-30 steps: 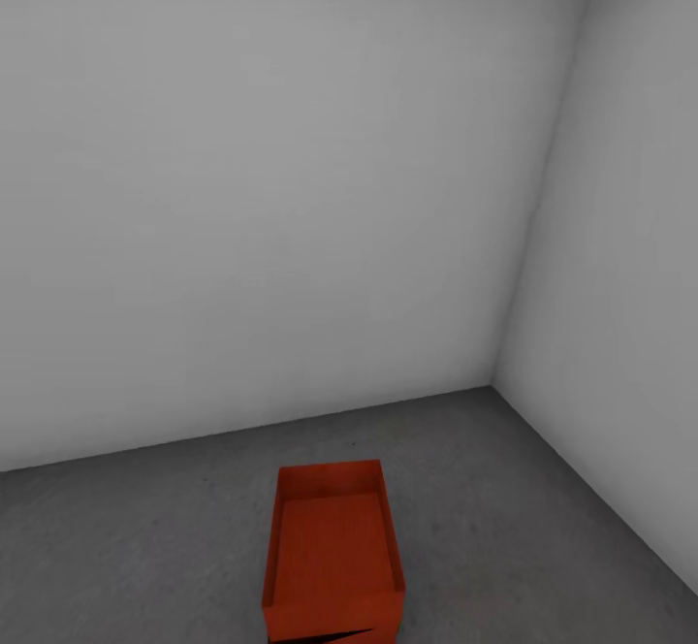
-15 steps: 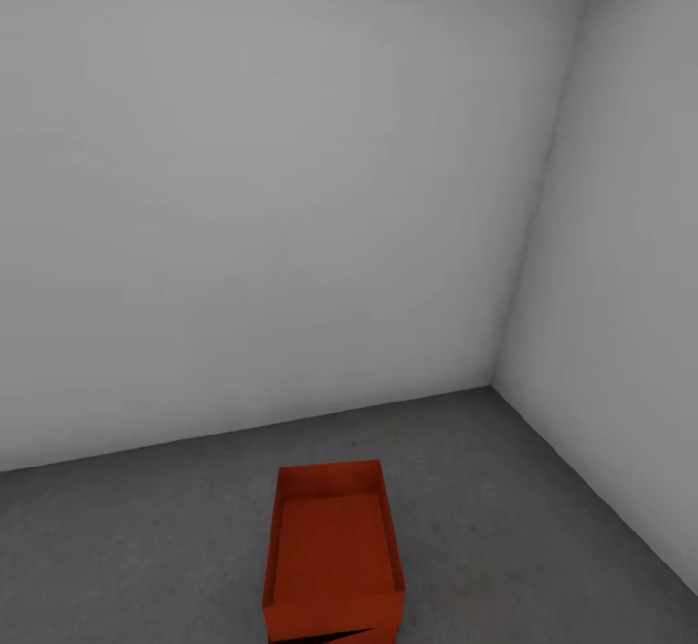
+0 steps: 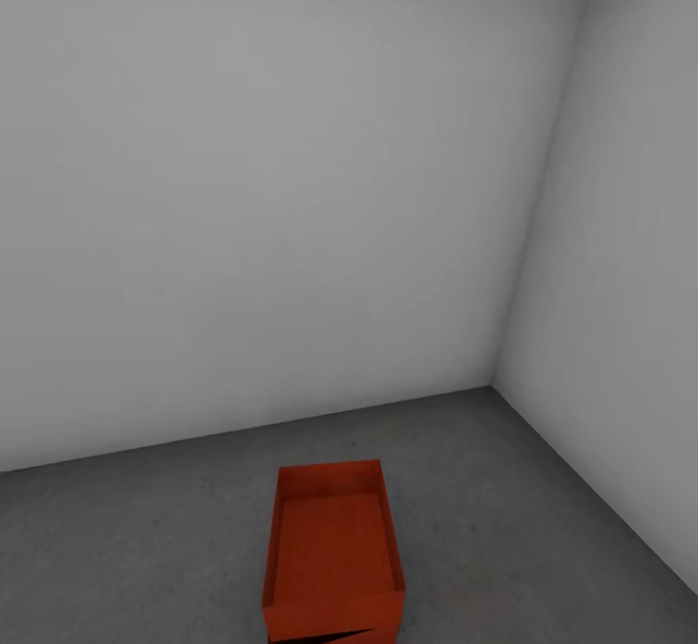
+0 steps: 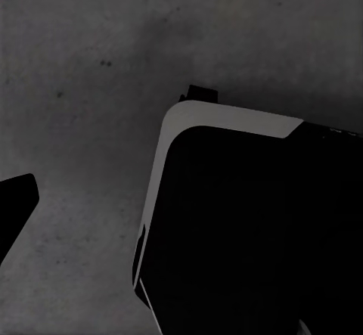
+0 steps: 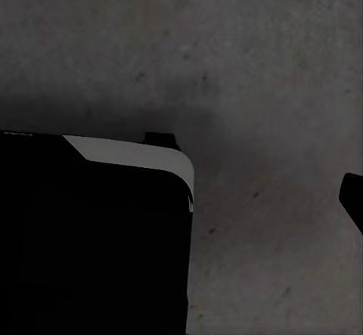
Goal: Move the two storage containers from the living room to the garage. In the garage, place one container on the floor and stack the other container on top of it (either order is fine).
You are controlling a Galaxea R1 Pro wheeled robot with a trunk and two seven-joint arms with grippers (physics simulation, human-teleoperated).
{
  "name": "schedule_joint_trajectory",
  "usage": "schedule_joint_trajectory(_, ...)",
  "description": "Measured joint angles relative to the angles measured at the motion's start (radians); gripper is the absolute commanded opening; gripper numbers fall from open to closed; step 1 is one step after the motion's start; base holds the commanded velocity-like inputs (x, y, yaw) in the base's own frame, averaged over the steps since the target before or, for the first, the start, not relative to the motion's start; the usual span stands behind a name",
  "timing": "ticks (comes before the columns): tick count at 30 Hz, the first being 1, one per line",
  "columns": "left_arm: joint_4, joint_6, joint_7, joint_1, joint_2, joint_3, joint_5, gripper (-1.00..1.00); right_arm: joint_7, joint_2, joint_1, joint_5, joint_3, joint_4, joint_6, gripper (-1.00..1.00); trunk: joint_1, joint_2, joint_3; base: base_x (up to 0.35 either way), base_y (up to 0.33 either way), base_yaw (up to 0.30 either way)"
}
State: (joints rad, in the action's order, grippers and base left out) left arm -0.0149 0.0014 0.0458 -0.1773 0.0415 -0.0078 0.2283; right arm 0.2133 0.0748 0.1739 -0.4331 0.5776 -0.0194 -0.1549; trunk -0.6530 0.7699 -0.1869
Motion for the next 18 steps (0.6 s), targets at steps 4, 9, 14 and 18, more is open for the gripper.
schedule_joint_trajectory(4,0.0,0.0,0.0,0.0,0.0,0.0,0.0,1.0,0.0,0.0,0.0,0.001,0.0,0.0,0.0,1.0,0.0,0.0,0.0,0.0,0.0,0.0)
schedule_joint_trajectory(9,0.0,0.0,0.0,0.0,0.0,0.0,0.0,1.0,0.0,0.0,0.0,0.0,0.0,0.0,0.0,1.0,0.0,0.0,0.0,0.0,0.0,0.0)
schedule_joint_trajectory(14,0.0,0.0,0.0,0.0,0.0,0.0,0.0,1.0,0.0,0.0,0.0,0.001,0.0,0.0,0.0,1.0,0.0,0.0,0.0,0.0,0.0,0.0)
schedule_joint_trajectory(18,0.0,0.0,0.0,0.0,0.0,0.0,0.0,1.0,0.0,0.0,0.0,0.0,0.0,0.0,0.0,1.0,0.0,0.0,0.0,0.0,0.0,0.0)
